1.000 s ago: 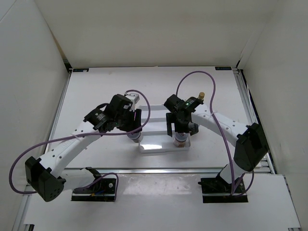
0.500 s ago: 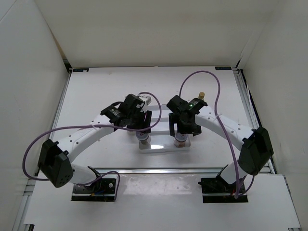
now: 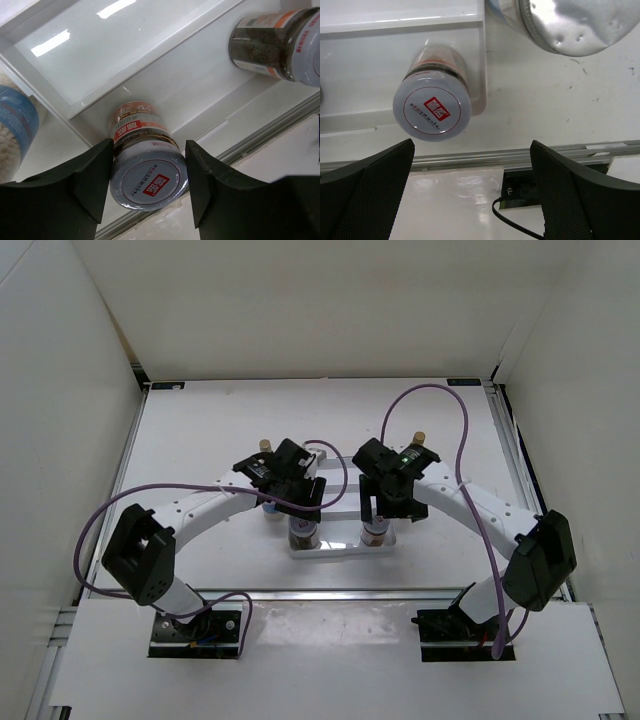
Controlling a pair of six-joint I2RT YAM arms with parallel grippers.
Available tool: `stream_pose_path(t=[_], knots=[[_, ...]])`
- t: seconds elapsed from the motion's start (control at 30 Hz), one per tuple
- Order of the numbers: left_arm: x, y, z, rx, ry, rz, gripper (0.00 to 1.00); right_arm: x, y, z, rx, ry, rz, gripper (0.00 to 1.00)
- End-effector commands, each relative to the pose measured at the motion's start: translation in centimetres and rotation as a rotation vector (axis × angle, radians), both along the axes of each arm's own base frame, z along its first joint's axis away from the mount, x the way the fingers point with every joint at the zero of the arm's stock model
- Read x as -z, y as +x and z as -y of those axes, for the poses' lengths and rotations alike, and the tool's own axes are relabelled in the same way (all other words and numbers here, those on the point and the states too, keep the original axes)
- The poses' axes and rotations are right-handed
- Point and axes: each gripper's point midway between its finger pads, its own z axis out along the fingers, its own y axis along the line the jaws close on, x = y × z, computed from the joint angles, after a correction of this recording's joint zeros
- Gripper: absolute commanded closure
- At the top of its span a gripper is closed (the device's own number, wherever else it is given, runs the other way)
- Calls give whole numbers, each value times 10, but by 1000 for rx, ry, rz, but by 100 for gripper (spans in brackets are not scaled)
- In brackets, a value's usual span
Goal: Organize the condiment bottles
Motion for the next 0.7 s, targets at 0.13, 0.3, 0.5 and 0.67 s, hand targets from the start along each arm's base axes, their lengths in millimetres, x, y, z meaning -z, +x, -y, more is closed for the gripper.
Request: stream_pose_path(t=[0.13, 0.3, 0.5, 0.67], knots=[[-34, 6, 19, 57, -105, 72, 26, -37, 33, 30, 48, -30, 120, 0], [-83, 24, -3, -26, -101, 280, 4, -56, 62, 46, 58, 28, 179, 0], [-104, 27, -45, -115, -36, 467, 1, -47, 88, 54, 64, 71, 157, 0], [-78, 17, -83, -177, 61, 514, 1, -38, 103, 42, 43, 119, 135, 0]])
